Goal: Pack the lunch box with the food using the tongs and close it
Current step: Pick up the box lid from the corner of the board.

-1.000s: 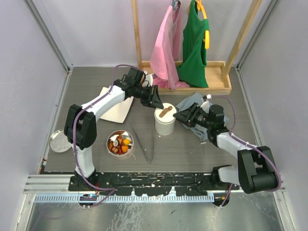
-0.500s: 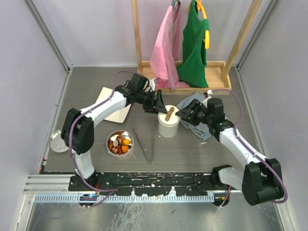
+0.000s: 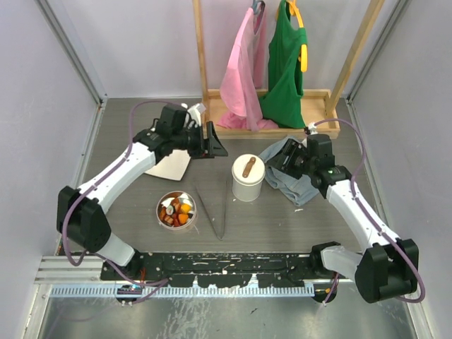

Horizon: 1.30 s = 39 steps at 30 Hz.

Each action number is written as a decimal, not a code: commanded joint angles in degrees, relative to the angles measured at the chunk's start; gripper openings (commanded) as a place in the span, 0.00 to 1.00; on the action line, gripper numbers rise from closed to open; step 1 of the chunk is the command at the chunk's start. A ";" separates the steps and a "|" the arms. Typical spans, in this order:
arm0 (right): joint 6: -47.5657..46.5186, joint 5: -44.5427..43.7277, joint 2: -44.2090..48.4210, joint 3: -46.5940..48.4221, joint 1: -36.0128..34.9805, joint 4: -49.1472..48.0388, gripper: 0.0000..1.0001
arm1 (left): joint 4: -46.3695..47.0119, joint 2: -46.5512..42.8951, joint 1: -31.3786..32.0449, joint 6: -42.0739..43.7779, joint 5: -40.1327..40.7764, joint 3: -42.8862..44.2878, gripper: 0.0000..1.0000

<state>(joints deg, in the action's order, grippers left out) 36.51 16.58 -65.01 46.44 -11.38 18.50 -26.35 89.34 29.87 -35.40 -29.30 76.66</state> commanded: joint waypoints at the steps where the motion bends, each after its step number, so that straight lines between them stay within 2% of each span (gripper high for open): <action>1: -2.61 -1.11 5.93 3.01 0.33 2.36 0.60 | 1.88 -6.97 -1.63 -0.60 4.08 -1.83 0.62; 3: -3.18 -0.94 8.62 2.92 0.35 3.54 0.61 | 2.59 -12.45 -2.12 -0.55 8.02 -4.52 0.64; 6: -3.85 -0.34 13.43 2.00 0.33 5.62 0.64 | -1.16 -20.63 -3.39 0.69 16.92 -7.60 0.72; 10: -3.27 1.85 22.04 -1.56 0.34 6.39 0.76 | -10.77 -29.95 -5.51 1.32 34.08 -10.59 0.85; 14: -4.46 -1.43 29.81 -3.82 0.31 7.62 0.86 | -17.90 -38.52 -7.65 -0.66 47.61 -14.87 0.99; 15: -4.92 -2.85 31.20 -3.91 0.33 8.17 0.87 | -19.49 -39.75 -8.44 -1.10 49.67 -15.93 0.99; 18: -5.38 -7.60 33.66 -3.60 0.35 9.91 0.89 | -24.01 -40.34 -11.21 -1.36 51.49 -17.58 0.98; 24: -4.08 -10.95 34.07 -2.87 0.32 12.86 0.90 | -30.10 -38.21 -19.61 -2.63 52.28 -18.97 0.98; 30: -4.04 -15.10 34.47 -2.38 0.30 15.11 0.90 | -26.99 -41.75 -36.77 -4.42 41.08 -25.24 0.98; 32: -4.38 -16.58 34.72 -2.24 0.30 15.79 0.90 | -26.89 -42.85 -41.78 -5.71 39.92 -27.19 0.98; 35: -4.53 -17.54 35.42 -2.60 0.30 15.91 0.89 | -28.24 -43.37 -45.70 -10.84 41.36 -29.75 0.98; 37: -4.53 -17.93 35.64 -2.83 0.31 15.86 0.90 | -31.48 -42.34 -46.20 -17.18 45.62 -30.63 0.98; 39: -4.60 -18.19 35.69 -3.00 0.33 15.86 0.90 | -32.66 -41.17 -46.21 -19.87 48.27 -31.46 0.98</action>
<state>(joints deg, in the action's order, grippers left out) 32.42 0.93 -30.17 42.48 -11.14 35.73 -55.79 46.94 -15.57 -46.02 14.13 46.35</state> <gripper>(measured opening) 0.895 0.982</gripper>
